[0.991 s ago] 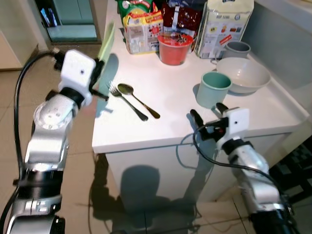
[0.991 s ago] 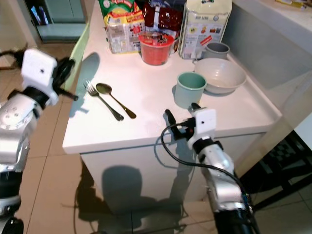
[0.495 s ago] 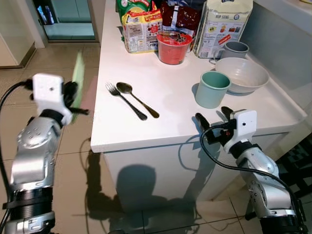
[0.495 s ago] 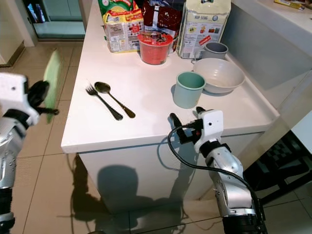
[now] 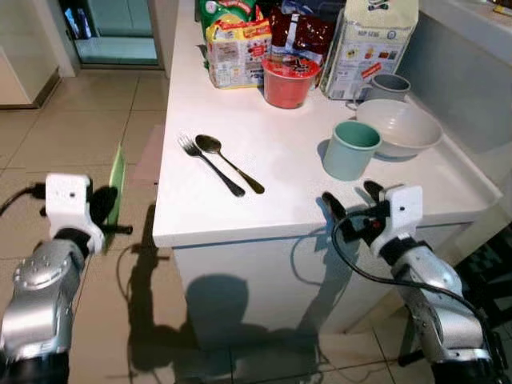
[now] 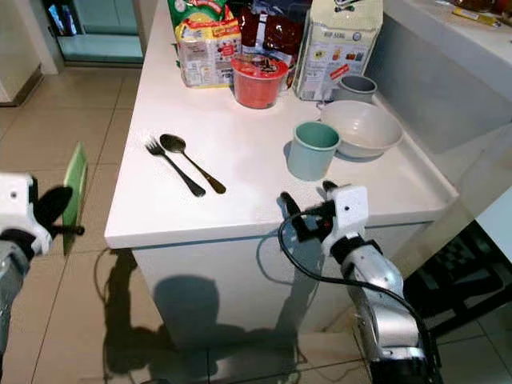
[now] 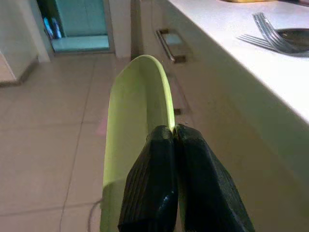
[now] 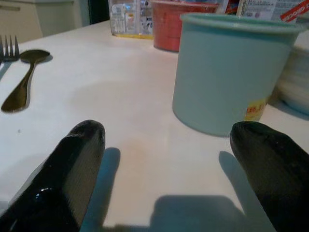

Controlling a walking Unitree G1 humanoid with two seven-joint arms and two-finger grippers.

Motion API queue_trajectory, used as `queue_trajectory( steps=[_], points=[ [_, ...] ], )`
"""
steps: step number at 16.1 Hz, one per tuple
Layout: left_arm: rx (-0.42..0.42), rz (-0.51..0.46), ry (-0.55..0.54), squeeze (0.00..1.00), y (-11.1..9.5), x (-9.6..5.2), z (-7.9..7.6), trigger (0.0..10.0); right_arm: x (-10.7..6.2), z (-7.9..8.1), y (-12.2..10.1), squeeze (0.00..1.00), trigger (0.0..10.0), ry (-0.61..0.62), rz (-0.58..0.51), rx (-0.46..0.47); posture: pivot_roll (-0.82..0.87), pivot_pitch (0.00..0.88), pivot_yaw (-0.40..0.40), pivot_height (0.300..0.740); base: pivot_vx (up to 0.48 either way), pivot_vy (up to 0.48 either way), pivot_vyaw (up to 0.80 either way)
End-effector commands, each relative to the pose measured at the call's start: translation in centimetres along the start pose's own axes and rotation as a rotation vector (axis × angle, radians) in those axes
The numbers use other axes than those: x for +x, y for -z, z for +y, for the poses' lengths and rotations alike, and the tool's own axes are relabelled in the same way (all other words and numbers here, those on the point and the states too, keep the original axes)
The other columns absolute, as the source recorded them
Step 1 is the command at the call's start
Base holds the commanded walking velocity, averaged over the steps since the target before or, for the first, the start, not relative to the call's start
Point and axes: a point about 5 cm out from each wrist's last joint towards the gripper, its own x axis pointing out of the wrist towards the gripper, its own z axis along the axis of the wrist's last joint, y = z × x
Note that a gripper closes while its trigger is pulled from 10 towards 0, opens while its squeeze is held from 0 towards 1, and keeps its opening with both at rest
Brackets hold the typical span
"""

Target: Setting the table

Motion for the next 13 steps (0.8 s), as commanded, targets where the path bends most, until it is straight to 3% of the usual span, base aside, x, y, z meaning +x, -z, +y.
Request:
queue_trajectory(
  steps=[1,6,9,13],
  points=[
    [-0.001,-0.065,0.042,0.00,-1.5,-0.1,-0.7,0.0,-0.1,-0.1,-0.4,0.00,10.0,-0.015,-0.003,-0.024,0.11,0.000,-0.069,0.740,0.000,0.000,0.00],
    [-0.045,-0.008,0.240,0.00,-0.3,-1.3,-4.0,0.0,-0.3,0.8,0.5,0.00,10.0,-0.056,0.032,-0.029,0.11,0.000,-0.080,0.740,0.000,0.000,0.00],
    [-0.097,0.028,0.290,0.00,1.0,-1.9,-6.6,0.0,-0.6,1.5,1.5,0.00,10.0,-0.096,0.089,-0.017,0.11,0.000,-0.082,0.740,0.000,0.000,0.00],
    [-0.087,0.033,0.282,0.00,1.1,-1.8,-6.6,0.0,-0.4,1.3,1.3,0.00,10.0,-0.098,0.091,-0.031,0.11,0.000,-0.082,0.740,0.000,0.000,0.00]
  ],
)
